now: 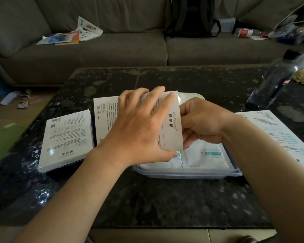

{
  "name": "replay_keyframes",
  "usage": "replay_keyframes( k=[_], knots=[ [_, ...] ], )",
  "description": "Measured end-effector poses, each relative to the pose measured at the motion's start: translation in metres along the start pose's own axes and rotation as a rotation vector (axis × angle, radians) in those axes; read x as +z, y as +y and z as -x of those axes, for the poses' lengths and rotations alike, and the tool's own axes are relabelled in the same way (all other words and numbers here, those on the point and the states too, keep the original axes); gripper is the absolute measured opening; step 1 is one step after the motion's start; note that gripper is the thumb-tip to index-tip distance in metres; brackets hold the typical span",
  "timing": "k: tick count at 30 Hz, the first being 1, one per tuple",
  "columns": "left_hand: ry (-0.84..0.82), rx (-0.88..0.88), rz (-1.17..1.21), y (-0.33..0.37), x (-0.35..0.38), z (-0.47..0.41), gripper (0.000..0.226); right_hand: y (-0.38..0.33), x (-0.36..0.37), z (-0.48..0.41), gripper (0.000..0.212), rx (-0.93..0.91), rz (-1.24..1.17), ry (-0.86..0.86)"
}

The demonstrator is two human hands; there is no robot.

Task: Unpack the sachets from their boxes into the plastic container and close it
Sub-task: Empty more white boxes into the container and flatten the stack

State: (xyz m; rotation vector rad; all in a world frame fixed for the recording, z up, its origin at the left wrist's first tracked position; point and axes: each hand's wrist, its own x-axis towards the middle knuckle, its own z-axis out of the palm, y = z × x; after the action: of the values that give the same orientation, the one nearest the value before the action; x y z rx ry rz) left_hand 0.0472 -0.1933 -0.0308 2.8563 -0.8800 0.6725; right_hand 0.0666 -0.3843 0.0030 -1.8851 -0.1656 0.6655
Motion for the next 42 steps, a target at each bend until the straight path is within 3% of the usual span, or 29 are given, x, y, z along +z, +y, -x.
replay_keyframes(
  k=[3, 8, 16, 21, 25, 29, 36, 42],
  knots=[
    [0.002, -0.018, -0.002, -0.002, 0.0, 0.0, 0.117, 0.001, 0.008, -0.005, 0.017, -0.084, 0.082, 0.172],
    [-0.001, -0.053, 0.013, -0.005, 0.0, -0.001, 0.117, 0.004, 0.013, -0.011, 0.014, -0.146, 0.034, 0.319],
    [-0.044, -0.16, 0.037, -0.028, -0.012, 0.001, 0.123, 0.001, 0.005, -0.005, 0.024, -0.165, -0.313, 0.259],
    [-0.071, -0.216, 0.039, -0.037, -0.013, 0.003, 0.122, -0.002, 0.001, 0.002, 0.015, -0.14, -0.434, 0.344],
    [-0.114, -0.28, 0.039, -0.043, -0.014, 0.004, 0.125, -0.003, -0.004, 0.001, 0.012, -0.115, -0.476, 0.448],
    [-0.154, -0.298, 0.045, -0.041, -0.013, 0.005, 0.126, 0.005, -0.001, -0.001, 0.024, -0.091, -0.409, 0.331],
    [-0.198, -0.341, 0.061, -0.047, -0.013, 0.005, 0.127, 0.003, -0.022, 0.01, 0.027, -0.182, -0.444, 0.361],
    [-0.166, -0.419, 0.059, -0.055, -0.015, 0.004, 0.123, 0.005, -0.033, 0.031, 0.02, -0.243, 0.158, 0.367]
  ],
)
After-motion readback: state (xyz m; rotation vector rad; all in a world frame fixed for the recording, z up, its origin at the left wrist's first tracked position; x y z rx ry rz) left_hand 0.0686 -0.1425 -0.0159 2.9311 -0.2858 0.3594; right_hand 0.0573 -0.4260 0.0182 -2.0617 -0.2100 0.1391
